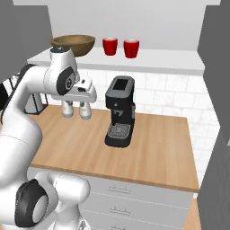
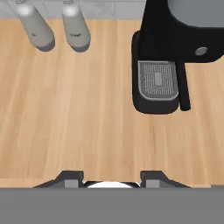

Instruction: Gather all objects into one cabinet and sort the glasses and bowls to opposite sides.

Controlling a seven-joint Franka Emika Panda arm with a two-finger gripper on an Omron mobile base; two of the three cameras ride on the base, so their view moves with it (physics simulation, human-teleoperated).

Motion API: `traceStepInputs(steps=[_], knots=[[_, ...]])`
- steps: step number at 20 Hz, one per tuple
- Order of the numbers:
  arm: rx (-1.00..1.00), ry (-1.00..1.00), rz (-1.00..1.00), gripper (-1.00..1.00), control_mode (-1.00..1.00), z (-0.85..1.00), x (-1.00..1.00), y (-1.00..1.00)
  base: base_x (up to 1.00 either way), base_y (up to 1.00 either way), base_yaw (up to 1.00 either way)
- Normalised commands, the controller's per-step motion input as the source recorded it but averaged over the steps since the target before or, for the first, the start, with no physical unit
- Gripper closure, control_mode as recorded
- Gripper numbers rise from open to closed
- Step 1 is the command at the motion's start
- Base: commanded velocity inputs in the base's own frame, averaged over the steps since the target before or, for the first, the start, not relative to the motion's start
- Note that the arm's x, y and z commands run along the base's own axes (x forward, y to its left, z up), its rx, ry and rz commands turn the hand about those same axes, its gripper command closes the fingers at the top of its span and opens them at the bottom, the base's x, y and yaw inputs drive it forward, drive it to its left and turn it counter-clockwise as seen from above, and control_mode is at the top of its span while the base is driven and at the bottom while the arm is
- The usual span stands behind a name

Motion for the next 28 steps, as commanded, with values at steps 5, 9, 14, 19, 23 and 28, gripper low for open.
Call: traceStepInputs(steps=[5, 9, 14, 19, 23, 28], knots=[[-0.02, -0.22, 0.0, -1.0, -1.0, 0.26, -0.43, 0.0, 0.0, 0.0, 0.0], [0.0, -0.4, 0.0, -1.0, -1.0, 0.93, -0.85, -0.01, 0.0, 0.0, 0.0], [0.07, -0.35, 0.0, -1.0, -1.0, 0.95, -0.98, -0.06, 0.0, 0.0, 0.0], [-0.01, -0.38, 0.0, -1.0, -1.0, 0.53, -0.79, 0.0, 0.0, 0.0, 0.0], [-0.03, -0.1, 0.0, -1.0, -1.0, -0.02, -0.16, 0.0, 0.0, 0.0, 0.0], [0.0, -0.19, 0.0, -1.0, -1.0, -0.07, -0.46, 0.0, 0.0, 0.0, 0.0]])
